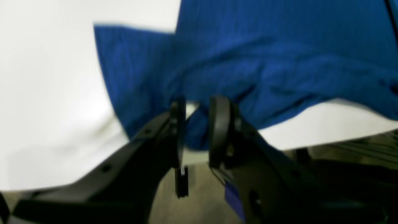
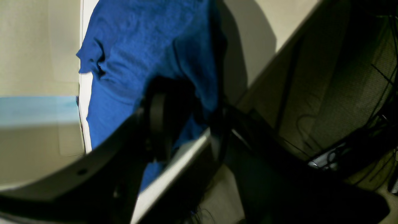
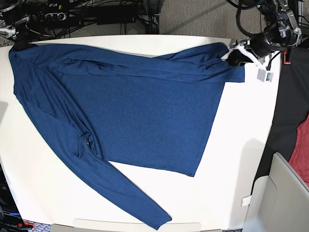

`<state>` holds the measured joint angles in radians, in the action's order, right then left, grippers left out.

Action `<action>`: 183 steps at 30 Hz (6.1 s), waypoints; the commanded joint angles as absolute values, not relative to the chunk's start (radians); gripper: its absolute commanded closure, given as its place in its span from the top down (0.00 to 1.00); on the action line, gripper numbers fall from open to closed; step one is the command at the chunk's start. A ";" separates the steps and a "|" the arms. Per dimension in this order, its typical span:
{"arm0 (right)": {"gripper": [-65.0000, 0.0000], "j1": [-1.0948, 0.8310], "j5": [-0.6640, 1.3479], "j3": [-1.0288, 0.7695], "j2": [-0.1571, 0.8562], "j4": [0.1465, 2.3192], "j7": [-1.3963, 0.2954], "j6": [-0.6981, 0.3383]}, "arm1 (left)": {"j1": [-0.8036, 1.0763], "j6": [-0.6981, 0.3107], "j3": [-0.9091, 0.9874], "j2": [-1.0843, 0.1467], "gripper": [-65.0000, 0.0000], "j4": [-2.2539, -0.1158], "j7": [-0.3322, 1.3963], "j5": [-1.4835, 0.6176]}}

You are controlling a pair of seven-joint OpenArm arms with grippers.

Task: Fold the T-shirt properly

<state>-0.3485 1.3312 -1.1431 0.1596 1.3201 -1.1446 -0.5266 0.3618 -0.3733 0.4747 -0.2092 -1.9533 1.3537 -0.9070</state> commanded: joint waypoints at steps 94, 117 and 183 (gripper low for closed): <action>0.33 -0.340 1.328 -1.147 0.183 1.395 -1.175 -0.572 | 0.429 -0.323 0.410 -0.159 0.47 -1.888 1.310 -1.020; 0.33 -0.338 1.328 -1.153 0.183 1.395 -1.175 -0.572 | 0.363 -0.326 0.305 -0.159 0.13 -1.666 1.253 -1.023; 0.33 -0.275 1.330 -1.173 0.196 1.394 -1.145 -0.575 | 0.170 -0.321 0.562 -0.237 0.05 -1.664 1.356 -1.013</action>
<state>-0.2710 1.3052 -1.1667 0.1768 1.3788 -1.1587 -0.5621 0.1902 -0.3149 0.5583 -0.2123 -1.6413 1.3647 -0.9829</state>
